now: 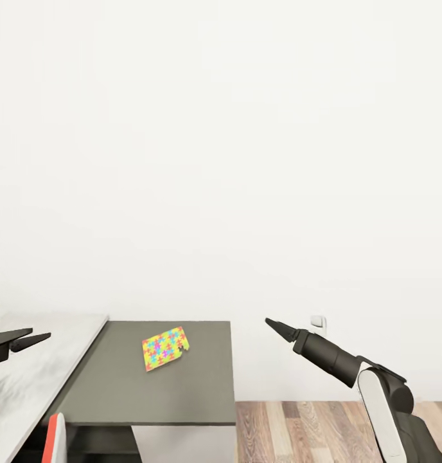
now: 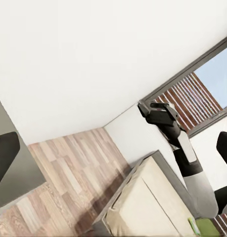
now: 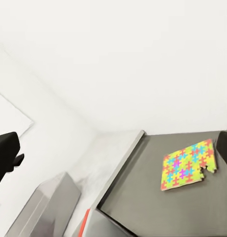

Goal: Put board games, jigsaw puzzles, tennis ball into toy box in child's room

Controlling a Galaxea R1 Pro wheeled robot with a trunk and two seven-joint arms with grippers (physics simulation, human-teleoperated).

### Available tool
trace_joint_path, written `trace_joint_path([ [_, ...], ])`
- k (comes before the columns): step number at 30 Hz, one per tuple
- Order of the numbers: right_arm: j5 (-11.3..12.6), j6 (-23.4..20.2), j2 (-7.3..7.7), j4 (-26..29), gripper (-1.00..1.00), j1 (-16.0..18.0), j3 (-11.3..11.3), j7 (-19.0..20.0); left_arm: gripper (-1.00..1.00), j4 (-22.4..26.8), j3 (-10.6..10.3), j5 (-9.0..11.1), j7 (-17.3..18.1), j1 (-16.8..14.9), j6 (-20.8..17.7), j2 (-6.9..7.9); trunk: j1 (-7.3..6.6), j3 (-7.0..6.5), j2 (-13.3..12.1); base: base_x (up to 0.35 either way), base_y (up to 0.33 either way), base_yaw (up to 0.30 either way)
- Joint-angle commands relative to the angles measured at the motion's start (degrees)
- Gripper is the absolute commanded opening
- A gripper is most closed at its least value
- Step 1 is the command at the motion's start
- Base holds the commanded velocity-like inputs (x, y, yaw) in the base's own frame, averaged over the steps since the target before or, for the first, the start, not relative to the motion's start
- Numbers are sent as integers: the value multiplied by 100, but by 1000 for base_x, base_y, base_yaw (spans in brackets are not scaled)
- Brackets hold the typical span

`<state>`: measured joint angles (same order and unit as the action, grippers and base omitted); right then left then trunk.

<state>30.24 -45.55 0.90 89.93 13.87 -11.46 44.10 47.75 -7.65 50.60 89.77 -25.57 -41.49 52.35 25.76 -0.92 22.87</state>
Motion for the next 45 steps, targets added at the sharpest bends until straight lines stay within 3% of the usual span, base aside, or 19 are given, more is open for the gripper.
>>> trace_joint_path([
  [1, 16, -33, 2, -1, 100, 2, -13, 11, 100, -4, -35, 29, 23, -10, -61, -1, 2, 3, 5, -3, 0, -280],
  [9, 12, -33, 8, -12, 100, 2, -29, 11, 100, 87, -50, 29, 23, -2, -68, -31, 2, 0, 5, -105, 0, -280],
  [19, 38, -33, 15, -19, 100, 2, -35, 11, 100, 105, -220, 25, 23, -1, -69, -26, 2, -22, 5, -124, 0, -281],
  [45, 53, -33, 24, -29, 100, 2, -66, 11, 100, 103, -248, 29, 23, -1, -88, -47, 2, -100, 5, -45, 0, -281],
])
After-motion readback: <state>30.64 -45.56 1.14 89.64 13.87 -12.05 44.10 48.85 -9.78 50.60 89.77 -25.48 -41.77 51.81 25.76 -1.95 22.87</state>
